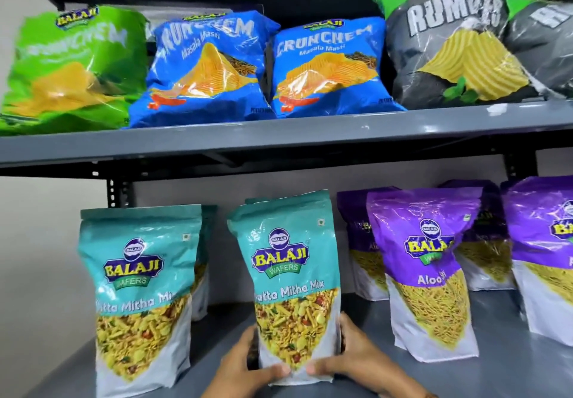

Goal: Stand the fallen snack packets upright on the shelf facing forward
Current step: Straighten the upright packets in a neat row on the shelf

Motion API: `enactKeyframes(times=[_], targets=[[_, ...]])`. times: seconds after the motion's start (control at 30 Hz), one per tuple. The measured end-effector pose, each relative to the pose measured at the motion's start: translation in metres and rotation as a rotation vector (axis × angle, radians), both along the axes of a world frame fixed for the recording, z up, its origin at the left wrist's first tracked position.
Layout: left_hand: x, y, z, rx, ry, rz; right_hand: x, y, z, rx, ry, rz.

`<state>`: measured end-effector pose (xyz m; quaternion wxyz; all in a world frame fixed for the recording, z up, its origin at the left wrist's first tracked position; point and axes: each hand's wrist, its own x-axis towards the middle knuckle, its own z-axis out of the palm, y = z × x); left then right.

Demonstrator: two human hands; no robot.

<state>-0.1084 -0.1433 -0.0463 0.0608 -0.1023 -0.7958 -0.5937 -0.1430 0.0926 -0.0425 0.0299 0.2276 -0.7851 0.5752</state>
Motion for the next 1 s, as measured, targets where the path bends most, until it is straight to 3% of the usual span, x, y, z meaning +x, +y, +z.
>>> enactKeyframes(times=[0.17,0.23,0.4,0.47,0.53,0.63,0.73,0.87,1.0], targets=[[0.016,0.008,0.005,-0.041,0.052,0.045,0.004,-0.001,0.004,0.065,0.045,-0.027],[0.025,0.011,0.008,-0.033,0.137,0.16,0.01,0.0,0.011,-0.007,0.1,-0.11],[0.053,-0.029,0.021,0.127,0.537,0.596,0.043,-0.023,0.028,-0.095,0.668,-0.517],[0.063,-0.064,0.028,0.147,0.637,0.733,0.065,-0.05,0.037,-0.117,0.888,-0.454],[0.067,-0.097,0.03,0.143,0.628,0.843,0.084,-0.083,0.041,-0.083,0.975,-0.283],[0.066,-0.145,0.026,0.074,0.422,0.871,0.093,-0.14,0.036,0.027,0.818,-0.078],[0.061,-0.175,0.014,-0.035,0.19,0.655,0.068,-0.187,0.021,0.122,0.532,-0.035],[0.054,-0.196,0.007,-0.068,0.132,0.417,0.027,-0.226,0.013,0.072,0.053,0.016],[0.046,-0.207,0.009,0.005,0.097,0.309,0.014,-0.243,0.007,-0.014,-0.12,0.11]])
